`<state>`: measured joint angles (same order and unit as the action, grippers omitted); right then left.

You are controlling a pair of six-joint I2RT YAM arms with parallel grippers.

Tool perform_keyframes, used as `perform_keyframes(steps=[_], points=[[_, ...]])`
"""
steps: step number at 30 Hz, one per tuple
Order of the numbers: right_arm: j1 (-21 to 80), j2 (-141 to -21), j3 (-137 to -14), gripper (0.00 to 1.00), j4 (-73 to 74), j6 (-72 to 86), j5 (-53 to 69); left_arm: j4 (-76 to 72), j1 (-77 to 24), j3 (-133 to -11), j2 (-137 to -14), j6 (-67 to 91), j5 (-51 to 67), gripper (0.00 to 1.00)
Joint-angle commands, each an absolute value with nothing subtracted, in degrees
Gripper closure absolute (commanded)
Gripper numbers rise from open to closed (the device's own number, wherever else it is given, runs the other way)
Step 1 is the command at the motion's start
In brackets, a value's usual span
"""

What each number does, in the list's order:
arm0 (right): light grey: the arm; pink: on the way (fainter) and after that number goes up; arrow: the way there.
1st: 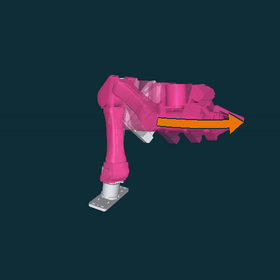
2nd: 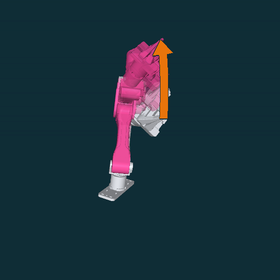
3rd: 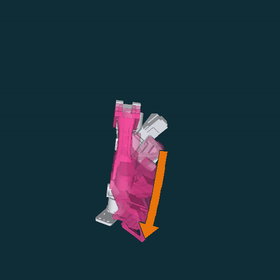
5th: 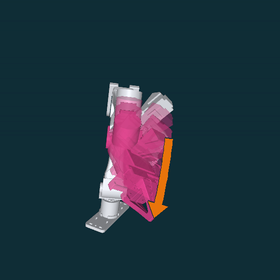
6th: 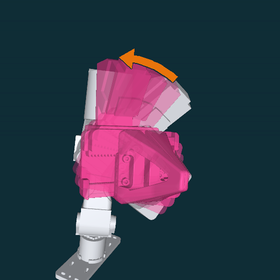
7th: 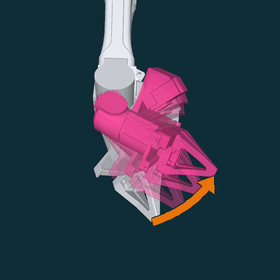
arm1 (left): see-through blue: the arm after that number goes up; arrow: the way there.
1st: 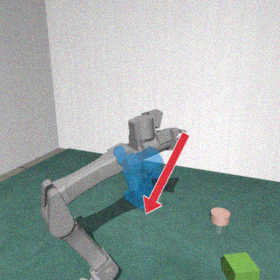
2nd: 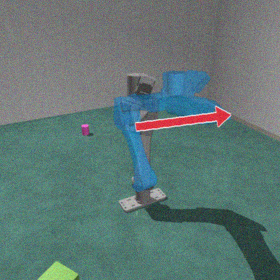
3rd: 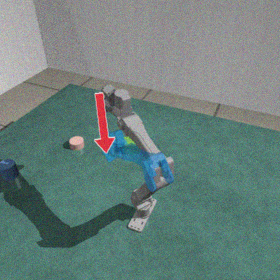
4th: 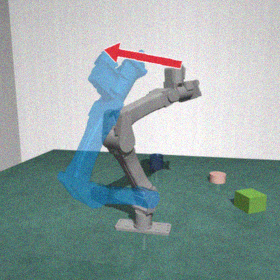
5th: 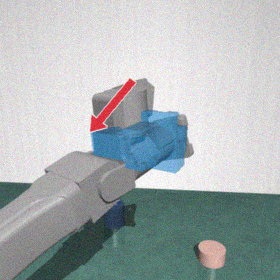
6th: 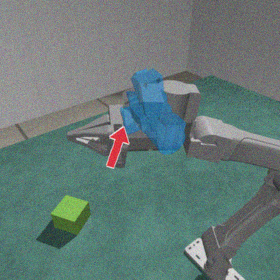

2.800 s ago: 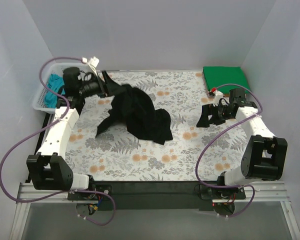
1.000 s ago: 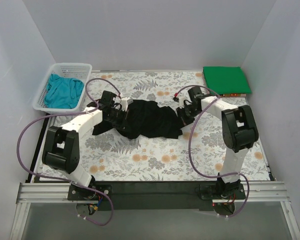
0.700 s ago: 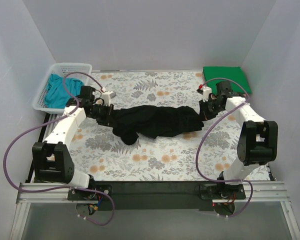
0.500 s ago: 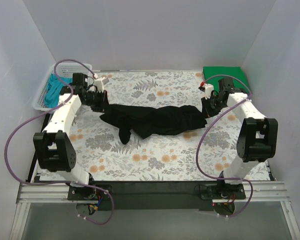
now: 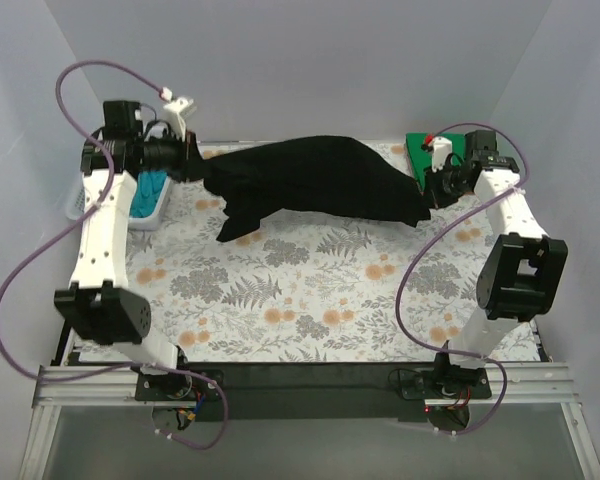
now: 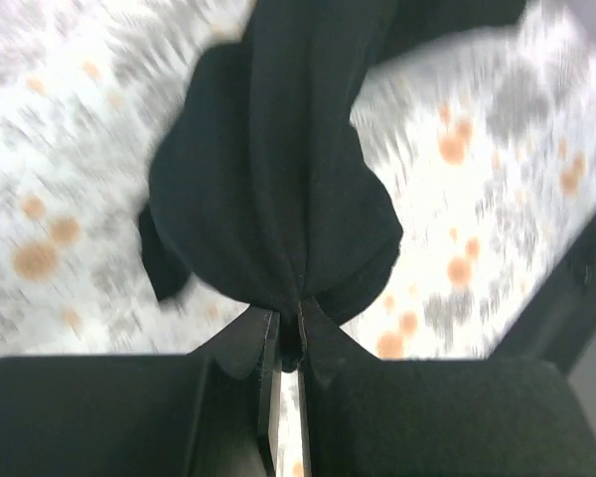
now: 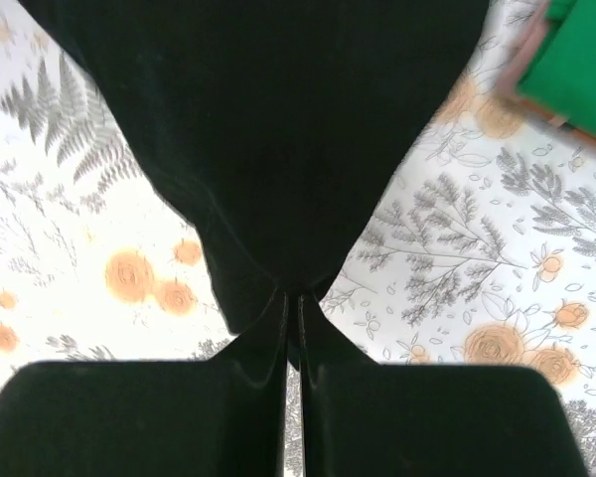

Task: Fold and stack the t-shirts
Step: Flatten the tshirt out

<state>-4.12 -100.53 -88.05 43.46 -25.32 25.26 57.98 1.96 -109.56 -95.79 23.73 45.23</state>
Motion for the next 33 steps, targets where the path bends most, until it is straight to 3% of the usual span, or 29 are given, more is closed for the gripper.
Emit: perform_keyframes(steps=[1, 3, 8, 9, 10, 11, 12, 13, 16, 18, 20, 24, 25, 29, 31, 33], points=[[-3.9, -95.0, -80.4, 0.99, 46.2, -34.8, 23.7, 77.3, 1.8, -96.3, -84.3, 2.2, 47.1, 1.0], [-4.0, -93.3, -76.7, 0.99, 47.2, -38.7, 22.1, 80.0, 1.8, -83.8, -76.7, -5.7, 43.4, 1.0], [-4.0, -91.1, -65.8, 0.99, 49.1, -51.4, 15.7, 80.0, -1.0, -67.5, -63.2, -15.8, 30.8, 1.0], [-4.0, -91.3, -65.7, 0.95, 50.7, -52.2, 15.0, 79.9, -1.3, -65.8, -62.1, -16.8, 28.9, 0.93], [-4.0, -91.8, -66.2, 0.68, 51.9, -52.7, 14.2, 79.8, -1.4, -63.1, -62.2, -17.9, 27.0, 0.83], [-4.0, -92.6, -68.1, 0.54, 52.7, -52.9, 14.3, 79.7, -1.3, -62.4, -62.8, -17.8, 26.5, 0.56], [-4.0, -93.0, -69.7, 0.31, 54.0, -52.4, 16.0, 78.6, -1.4, -62.0, -63.7, -17.1, 26.2, 0.3], [-4.0, -93.5, -71.1, 0.22, 54.2, -51.7, 17.2, 77.8, -1.3, -62.5, -66.4, -14.7, 26.3, 0.08], [-4.0, -96.6, -78.4, 0.21, 55.6, -47.1, 21.0, 73.1, -0.6, -66.0, -72.3, -9.1, 31.4, 0.06], [-4.0, -100.0, -83.0, 0.31, 56.2, -43.1, 22.7, 66.1, -0.5, -69.2, -75.7, -4.9, 34.7, 0.06], [-4.0, -103.0, -84.9, 0.35, 56.5, -41.2, 23.5, 59.5, -0.5, -72.0, -81.3, 5.0, 35.4, 0.06], [-3.5, -108.4, -89.2, 0.4, 56.0, -36.9, 22.9, 50.9, -1.1, -80.6, -95.3, 15.4, 39.7, 0.16], [-3.5, -109.5, -91.2, 0.41, 55.6, -35.9, 22.8, 49.3, -1.7, -82.2, -97.8, 17.5, 38.8, 0.24], [-2.6, -115.6, -96.6, 0.43, 54.9, -33.3, 22.2, 44.2, -3.0, -88.4, -107.7, 24.3, 35.7, 0.33], [-1.7, -117.0, -97.4, 0.4, 54.8, -32.8, 21.5, 43.6, -3.5, -90.9, -112.1, 26.5, 33.1, 0.31], [-0.4, -118.3, -96.8, 0.35, 54.4, -33.0, 20.5, 41.8, -4.7, -91.1, -113.7, 27.3, 31.0, 0.21]])
